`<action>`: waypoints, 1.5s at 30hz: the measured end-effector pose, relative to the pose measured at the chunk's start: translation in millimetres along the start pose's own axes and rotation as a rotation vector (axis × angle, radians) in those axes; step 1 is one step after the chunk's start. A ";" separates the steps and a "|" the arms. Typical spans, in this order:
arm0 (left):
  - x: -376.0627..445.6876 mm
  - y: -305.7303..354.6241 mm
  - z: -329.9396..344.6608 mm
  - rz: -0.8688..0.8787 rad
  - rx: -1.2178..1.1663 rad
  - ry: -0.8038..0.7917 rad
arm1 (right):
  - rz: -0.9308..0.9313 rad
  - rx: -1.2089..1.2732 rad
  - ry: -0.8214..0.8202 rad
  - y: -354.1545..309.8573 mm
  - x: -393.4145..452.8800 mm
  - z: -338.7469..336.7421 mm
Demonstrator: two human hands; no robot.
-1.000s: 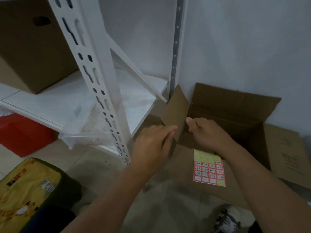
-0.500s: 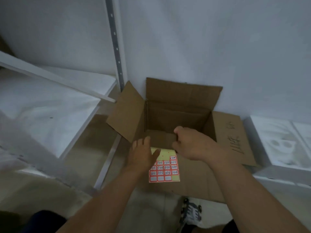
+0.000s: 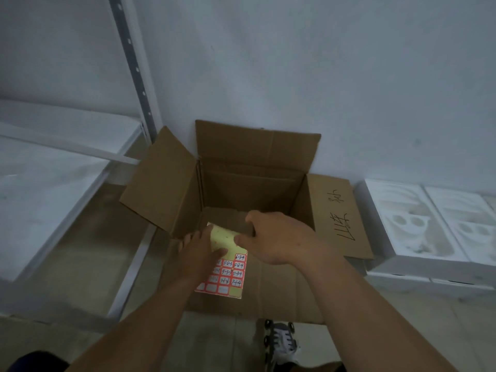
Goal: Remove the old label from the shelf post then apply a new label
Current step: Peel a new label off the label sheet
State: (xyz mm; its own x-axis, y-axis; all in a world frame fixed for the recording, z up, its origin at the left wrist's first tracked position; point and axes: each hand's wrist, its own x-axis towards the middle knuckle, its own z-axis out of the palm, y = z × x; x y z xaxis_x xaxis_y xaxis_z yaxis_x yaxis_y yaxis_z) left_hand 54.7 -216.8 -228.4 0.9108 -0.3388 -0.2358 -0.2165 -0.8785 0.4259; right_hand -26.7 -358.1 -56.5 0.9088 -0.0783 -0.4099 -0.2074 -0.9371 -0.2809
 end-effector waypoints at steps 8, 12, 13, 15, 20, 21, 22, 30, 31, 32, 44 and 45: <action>-13.6 29.4 -38.9 0.069 -0.721 0.152 | 0.066 0.072 0.026 3.2 3.6 -7.3; -36.4 38.7 -85.3 -0.007 -1.083 0.139 | 0.100 0.140 0.135 0.5 4.7 -14.7; -43.4 39.6 -96.1 -0.028 -1.144 0.148 | 0.097 0.168 0.146 -1.3 4.8 -16.9; -58.9 37.0 -117.4 -0.078 -1.290 0.181 | 0.105 0.278 0.133 -9.7 1.3 -20.3; -96.2 18.2 -153.9 -0.096 -1.509 0.215 | 0.004 0.745 0.043 -36.5 -18.6 -20.8; -102.9 15.7 -158.9 -0.098 -1.528 0.214 | -0.053 0.809 0.039 -40.1 -22.4 -20.3; -110.1 14.4 -164.2 -0.110 -1.561 0.196 | -0.108 0.854 0.042 -42.0 -25.9 -19.6; -156.6 1.2 -195.8 -0.153 -1.572 -0.219 | -0.302 0.844 0.094 -74.6 -44.7 -20.5; -157.8 0.3 -198.1 -0.149 -1.557 -0.192 | -0.313 0.846 0.136 -79.5 -44.6 -19.5; -158.3 -0.4 -200.3 -0.140 -1.557 -0.164 | -0.321 0.851 0.198 -83.2 -43.4 -17.9; -155.7 -3.6 -209.1 -0.075 -1.632 -0.109 | -0.453 0.399 0.819 -93.8 -31.2 8.8; -155.6 -3.9 -209.8 -0.085 -1.637 -0.110 | -0.462 0.412 0.818 -94.1 -31.5 9.0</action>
State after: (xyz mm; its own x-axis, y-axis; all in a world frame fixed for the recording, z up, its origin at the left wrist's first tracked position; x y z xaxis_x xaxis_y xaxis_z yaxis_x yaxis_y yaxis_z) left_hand -12.4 -90.0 -10.1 0.8566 -0.3952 -0.3318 0.4745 0.3506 0.8074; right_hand -39.1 -264.4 -25.0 0.8679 -0.0917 0.4882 0.2578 -0.7571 -0.6003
